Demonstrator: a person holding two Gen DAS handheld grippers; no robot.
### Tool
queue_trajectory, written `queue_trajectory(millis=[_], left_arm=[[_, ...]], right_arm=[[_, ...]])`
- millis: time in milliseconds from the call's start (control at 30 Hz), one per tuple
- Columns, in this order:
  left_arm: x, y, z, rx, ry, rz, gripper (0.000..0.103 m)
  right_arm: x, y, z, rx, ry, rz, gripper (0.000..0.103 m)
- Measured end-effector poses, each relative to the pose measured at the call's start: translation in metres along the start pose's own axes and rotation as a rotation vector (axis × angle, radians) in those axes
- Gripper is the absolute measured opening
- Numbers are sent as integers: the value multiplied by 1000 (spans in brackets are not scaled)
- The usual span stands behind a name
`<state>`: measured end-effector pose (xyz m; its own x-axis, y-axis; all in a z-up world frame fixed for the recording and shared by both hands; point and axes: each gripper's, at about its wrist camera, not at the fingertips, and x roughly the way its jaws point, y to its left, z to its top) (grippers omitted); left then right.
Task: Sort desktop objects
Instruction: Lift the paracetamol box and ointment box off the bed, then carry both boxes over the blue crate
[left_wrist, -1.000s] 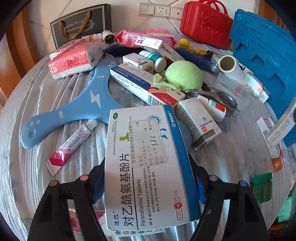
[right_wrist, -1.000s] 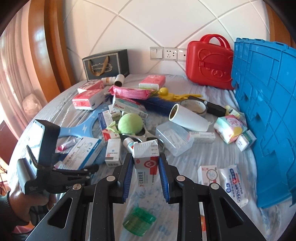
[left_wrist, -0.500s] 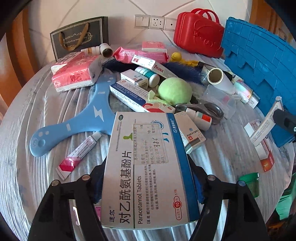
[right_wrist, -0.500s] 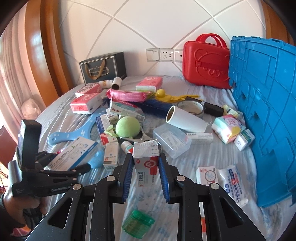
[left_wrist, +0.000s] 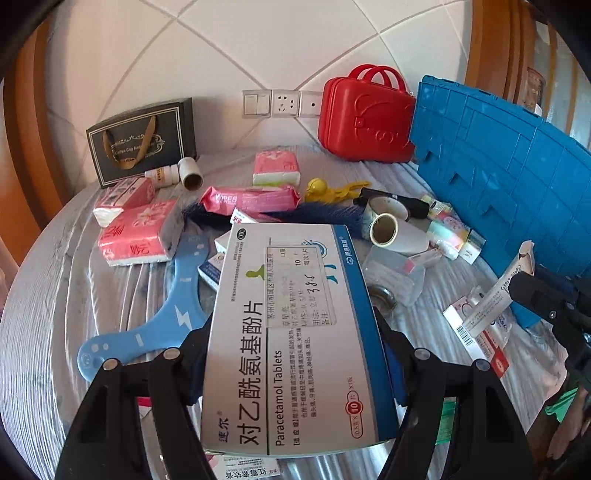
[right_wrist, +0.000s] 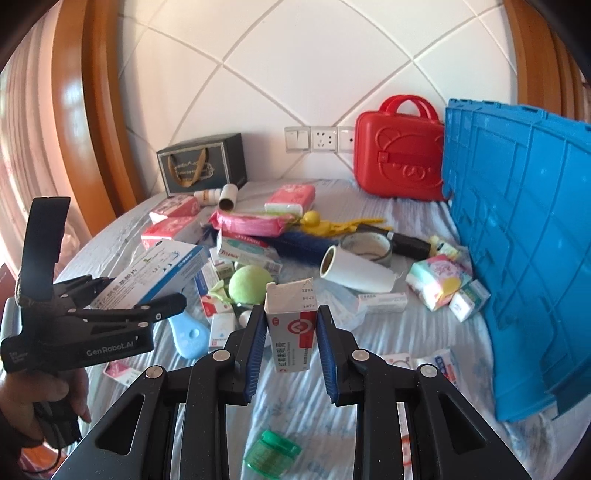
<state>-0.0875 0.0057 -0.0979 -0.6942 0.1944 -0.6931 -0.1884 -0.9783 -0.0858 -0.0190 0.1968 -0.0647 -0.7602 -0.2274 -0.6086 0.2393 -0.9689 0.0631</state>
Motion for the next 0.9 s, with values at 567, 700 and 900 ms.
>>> queue_trajectory(millis=[567, 700, 900], left_arm=[[-70, -127, 127, 159, -265, -181, 72], [-89, -174, 162, 196, -330, -240, 72], [-108, -241, 196, 259, -393, -307, 72]], right_arm=[[-138, -63, 93, 70, -308, -175, 27], [-179, -86, 113, 77, -386, -252, 27], [-222, -129, 132, 113, -455, -367, 27]])
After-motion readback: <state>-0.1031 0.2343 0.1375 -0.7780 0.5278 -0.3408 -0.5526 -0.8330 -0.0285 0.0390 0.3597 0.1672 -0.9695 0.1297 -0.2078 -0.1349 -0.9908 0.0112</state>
